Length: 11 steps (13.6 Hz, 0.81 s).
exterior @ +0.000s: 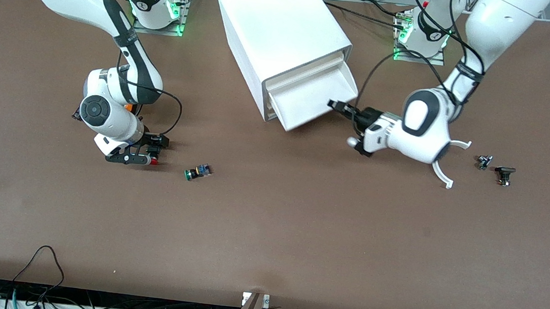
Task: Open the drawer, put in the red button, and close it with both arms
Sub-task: 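Pull the drawer open with the left gripper while the right gripper grasps the button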
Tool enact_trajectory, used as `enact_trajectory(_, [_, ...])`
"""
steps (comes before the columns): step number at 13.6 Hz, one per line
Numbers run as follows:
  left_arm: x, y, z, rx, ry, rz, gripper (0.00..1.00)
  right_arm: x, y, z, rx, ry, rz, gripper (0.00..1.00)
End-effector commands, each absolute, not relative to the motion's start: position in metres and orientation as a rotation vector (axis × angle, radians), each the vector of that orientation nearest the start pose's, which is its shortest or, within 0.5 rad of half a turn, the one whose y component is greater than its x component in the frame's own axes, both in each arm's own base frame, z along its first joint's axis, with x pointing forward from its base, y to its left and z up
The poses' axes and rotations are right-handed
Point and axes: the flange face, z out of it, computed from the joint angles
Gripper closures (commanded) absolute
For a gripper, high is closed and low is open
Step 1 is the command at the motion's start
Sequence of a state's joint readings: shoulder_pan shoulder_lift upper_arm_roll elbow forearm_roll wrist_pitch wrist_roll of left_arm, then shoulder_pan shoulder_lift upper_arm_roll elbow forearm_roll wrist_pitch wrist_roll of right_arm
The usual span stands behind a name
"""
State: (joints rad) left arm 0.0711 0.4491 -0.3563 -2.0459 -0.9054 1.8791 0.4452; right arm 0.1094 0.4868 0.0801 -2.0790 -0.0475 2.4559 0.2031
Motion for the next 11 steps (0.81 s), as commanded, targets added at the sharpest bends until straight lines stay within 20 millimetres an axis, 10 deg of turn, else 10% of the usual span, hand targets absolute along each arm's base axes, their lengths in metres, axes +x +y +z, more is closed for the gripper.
enact_trajectory(1, [0.538,-0.172,0.237,2.191,-0.110,-0.507,1.00,0.565,0.111,0.178,-3.141,-0.016,0.167,0.41])
enact_trajectory(2, [0.539,-0.168,0.237,2.194,-0.104,-0.502,0.11,0.565,0.112,0.178,-3.141,-0.020,0.169,0.49])
enact_trajectory(3, [0.542,-0.160,0.243,2.194,-0.093,-0.487,0.00,0.566,0.116,0.179,-3.138,-0.042,0.165,0.57])
enact_trajectory(7, [0.564,-0.149,0.284,2.243,-0.140,-0.374,0.00,0.580,0.126,0.195,-3.128,-0.078,0.108,0.69])
enact_trajectory(11, [0.594,-0.062,0.361,2.451,-0.158,-0.119,0.00,0.610,0.128,0.238,-3.134,-0.073,0.104,0.69])
